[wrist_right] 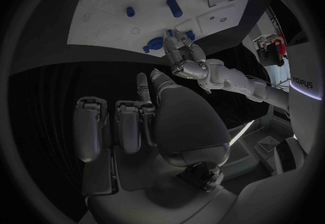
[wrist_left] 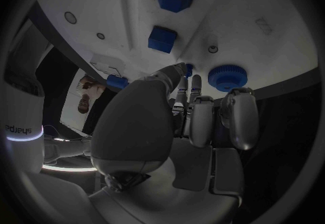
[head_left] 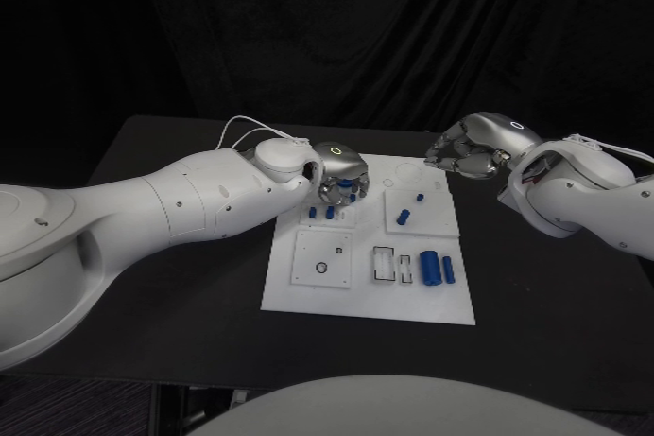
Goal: Assemble the parts on the task board
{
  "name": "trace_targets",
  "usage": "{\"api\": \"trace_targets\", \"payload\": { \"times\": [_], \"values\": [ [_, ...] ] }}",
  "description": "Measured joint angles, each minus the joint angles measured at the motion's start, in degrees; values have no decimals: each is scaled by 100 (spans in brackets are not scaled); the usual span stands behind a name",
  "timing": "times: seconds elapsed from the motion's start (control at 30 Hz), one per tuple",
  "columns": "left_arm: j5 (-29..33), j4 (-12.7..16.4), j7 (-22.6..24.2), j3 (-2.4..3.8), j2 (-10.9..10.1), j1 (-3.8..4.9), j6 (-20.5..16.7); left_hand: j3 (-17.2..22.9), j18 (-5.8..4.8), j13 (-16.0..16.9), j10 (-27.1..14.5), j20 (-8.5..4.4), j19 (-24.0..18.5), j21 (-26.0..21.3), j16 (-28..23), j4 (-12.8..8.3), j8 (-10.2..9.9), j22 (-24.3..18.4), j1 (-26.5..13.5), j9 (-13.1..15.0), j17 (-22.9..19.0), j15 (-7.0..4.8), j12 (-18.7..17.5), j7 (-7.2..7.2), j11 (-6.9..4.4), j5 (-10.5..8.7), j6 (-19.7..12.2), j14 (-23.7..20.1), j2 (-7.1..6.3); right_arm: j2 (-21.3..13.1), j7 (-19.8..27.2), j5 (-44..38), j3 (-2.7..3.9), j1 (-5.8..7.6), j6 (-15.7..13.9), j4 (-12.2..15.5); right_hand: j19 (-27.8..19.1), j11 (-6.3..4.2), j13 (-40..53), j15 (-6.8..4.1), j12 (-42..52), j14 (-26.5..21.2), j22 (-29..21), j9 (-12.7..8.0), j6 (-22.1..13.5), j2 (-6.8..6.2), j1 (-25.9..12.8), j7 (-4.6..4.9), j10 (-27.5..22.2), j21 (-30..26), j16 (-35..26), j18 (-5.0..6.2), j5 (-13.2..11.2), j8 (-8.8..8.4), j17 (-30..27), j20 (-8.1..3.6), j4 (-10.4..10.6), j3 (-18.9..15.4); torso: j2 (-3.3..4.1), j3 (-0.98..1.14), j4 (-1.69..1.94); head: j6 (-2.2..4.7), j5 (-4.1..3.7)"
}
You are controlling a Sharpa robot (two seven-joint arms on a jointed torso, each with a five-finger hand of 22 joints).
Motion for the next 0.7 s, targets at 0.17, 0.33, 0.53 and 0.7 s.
{"api": "trace_targets", "payload": {
  "times": [0.17,0.33,0.53,0.7],
  "values": [
    [0,-71,0,1,28,-16,0,47,0,0,126,-20,20,61,28,-16,0,0,2,16,42,-20,0,51,1,0,51,21,2,1,0,1,0,0,0,0,0,0,0,0,0,0,0,0,0,0,0,0,0,0,0,0,0,0,0,0,-2,-2,1,-3,-1,0,0],
    [0,-164,0,1,75,-42,0,63,0,5,207,-20,20,67,28,-32,56,0,-8,50,63,-41,0,101,-42,0,143,41,55,-10,0,1,0,0,1,2,0,0,0,0,0,0,-1,0,0,0,0,0,0,0,0,-1,0,0,0,0,-16,-16,4,-3,-3,-1,-12],
    [0,-230,17,9,119,-58,-18,102,0,21,330,-20,20,89,27,-71,92,0,-8,77,56,-40,1,113,-80,0,235,41,55,-17,0,1,0,0,1,8,0,0,0,0,0,0,-1,-1,0,0,0,0,0,0,0,0,0,0,0,0,-16,-16,5,-2,-7,-1,-13],
    [2,-265,34,16,132,-78,-59,102,0,31,394,-40,41,89,27,-71,116,0,-8,102,49,-75,5,132,-87,0,299,32,100,-18,0,1,0,0,1,10,0,0,0,0,0,0,-1,3,0,0,0,0,0,0,0,0,0,0,0,0,-16,-16,4,1,-7,-1,-16]
  ]
}}
